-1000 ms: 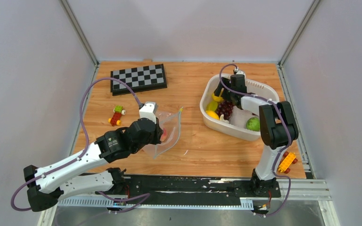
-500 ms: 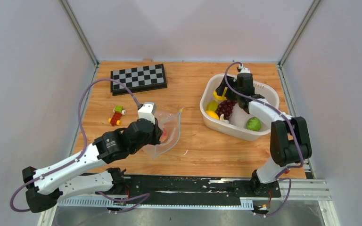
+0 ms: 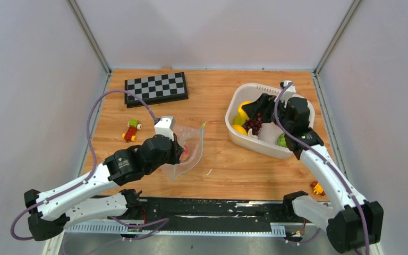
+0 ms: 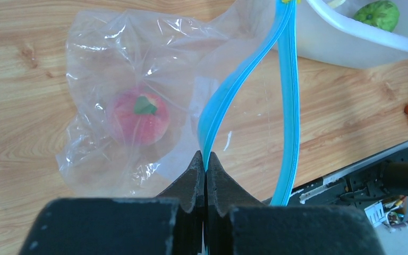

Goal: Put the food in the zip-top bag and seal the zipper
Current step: Place the fake fruit in the zipper food storage bag.

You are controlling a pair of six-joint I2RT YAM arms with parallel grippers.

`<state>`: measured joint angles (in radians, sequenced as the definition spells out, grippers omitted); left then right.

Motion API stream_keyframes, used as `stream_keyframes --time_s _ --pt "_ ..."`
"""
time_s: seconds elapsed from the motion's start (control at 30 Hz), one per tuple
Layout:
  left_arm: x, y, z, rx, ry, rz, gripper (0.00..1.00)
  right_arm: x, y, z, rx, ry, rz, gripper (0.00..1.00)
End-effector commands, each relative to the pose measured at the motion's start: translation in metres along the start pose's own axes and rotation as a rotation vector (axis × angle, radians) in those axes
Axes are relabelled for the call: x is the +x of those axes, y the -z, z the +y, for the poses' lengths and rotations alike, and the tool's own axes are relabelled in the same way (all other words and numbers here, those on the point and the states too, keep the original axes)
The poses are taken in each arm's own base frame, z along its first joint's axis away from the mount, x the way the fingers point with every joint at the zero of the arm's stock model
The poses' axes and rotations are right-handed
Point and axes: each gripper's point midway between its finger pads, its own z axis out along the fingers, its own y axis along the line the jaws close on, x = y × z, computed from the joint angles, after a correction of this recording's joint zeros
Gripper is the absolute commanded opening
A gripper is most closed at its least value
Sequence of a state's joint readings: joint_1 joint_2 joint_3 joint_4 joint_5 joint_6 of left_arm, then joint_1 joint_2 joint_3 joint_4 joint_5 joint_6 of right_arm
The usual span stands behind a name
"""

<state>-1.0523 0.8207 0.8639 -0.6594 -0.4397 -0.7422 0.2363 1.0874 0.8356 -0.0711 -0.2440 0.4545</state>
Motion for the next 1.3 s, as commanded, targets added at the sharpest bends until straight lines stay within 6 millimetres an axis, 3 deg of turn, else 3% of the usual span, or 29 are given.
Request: stream_keyframes --time_s 0.0,0.23,0.3,0.37,0.7,0.83,1.03,1.27 --pt "-0.003 -0.005 -0.011 0.030 0.023 -0.009 0.00 0.011 0.035 0.077 -0.269 -0.004 0.033 0.51" --pt "-0.002 -0.009 -0.018 0.053 0.026 0.002 0.00 0.046 0.076 0.167 -0.547 0.055 0.060 0.52" --pt "-0.002 -0.009 -0.020 0.062 0.028 0.006 0.00 0.057 0.079 0.180 -0.584 0.114 0.091 0.52" --pt "-0.002 -0.008 -0.021 0.068 0.033 0.006 0.00 0.073 0.074 0.180 -0.561 0.178 0.150 0.52" --pt "-0.001 -0.007 -0.036 0.138 0.050 0.022 0.00 0.097 0.073 0.221 -0.581 0.379 0.130 0.52" --pt "0.000 -0.007 -0.038 0.143 0.040 0.038 0.00 0.097 0.060 0.215 -0.452 0.439 0.073 0.52" --pt "-0.006 0.003 -0.036 0.157 0.061 0.007 0.00 0.094 0.050 0.180 -0.272 0.494 0.037 0.57" --pt "-0.006 0.007 -0.045 0.206 0.064 0.023 0.00 0.097 0.053 0.186 -0.316 0.502 0.046 0.73"
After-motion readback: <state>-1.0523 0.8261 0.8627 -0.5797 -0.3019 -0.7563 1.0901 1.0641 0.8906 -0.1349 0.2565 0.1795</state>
